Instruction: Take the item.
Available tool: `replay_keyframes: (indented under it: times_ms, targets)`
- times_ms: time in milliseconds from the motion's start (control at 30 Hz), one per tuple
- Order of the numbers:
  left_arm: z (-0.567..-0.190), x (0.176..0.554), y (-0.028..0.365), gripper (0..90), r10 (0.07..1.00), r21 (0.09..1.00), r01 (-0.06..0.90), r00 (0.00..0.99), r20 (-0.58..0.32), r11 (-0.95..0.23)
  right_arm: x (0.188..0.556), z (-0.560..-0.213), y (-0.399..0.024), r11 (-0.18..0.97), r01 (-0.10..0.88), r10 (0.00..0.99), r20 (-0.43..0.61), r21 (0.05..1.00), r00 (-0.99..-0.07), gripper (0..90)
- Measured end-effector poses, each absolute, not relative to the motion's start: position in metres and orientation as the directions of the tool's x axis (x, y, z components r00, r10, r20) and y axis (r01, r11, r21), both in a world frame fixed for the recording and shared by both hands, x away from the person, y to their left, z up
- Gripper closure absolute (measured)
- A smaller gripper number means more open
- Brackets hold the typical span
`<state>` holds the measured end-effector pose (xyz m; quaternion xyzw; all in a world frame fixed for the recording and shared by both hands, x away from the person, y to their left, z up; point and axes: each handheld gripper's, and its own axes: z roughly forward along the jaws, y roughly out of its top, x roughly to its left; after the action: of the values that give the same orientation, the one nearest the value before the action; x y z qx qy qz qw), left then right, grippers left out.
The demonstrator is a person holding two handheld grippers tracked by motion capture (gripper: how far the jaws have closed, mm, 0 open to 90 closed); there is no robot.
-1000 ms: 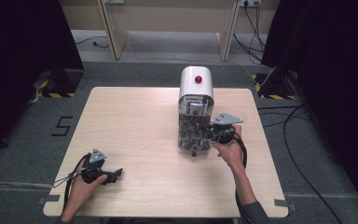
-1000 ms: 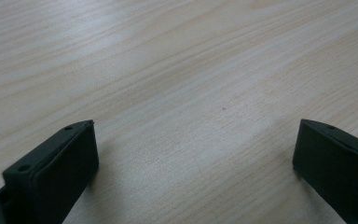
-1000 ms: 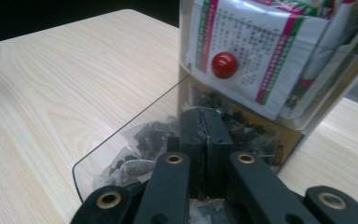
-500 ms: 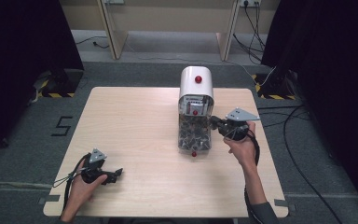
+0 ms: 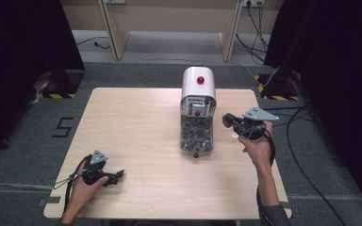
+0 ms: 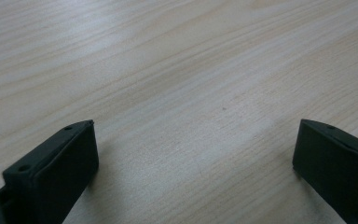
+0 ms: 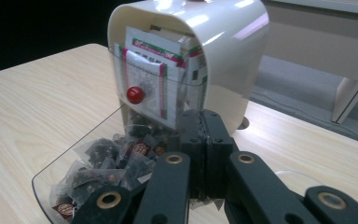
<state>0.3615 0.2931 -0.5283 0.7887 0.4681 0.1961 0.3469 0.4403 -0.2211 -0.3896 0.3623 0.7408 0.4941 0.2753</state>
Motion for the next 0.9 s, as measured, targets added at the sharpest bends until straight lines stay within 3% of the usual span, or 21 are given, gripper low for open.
replay_keyframes:
  times_ms: [900]
  targets:
    - [-0.528,0.362,0.293,0.0,0.875,0.731,0.602,0.485,-0.016,-0.321,0.477,-0.403,-0.26,0.181,0.34,0.897,-0.013,0.923,-0.443,89.4]
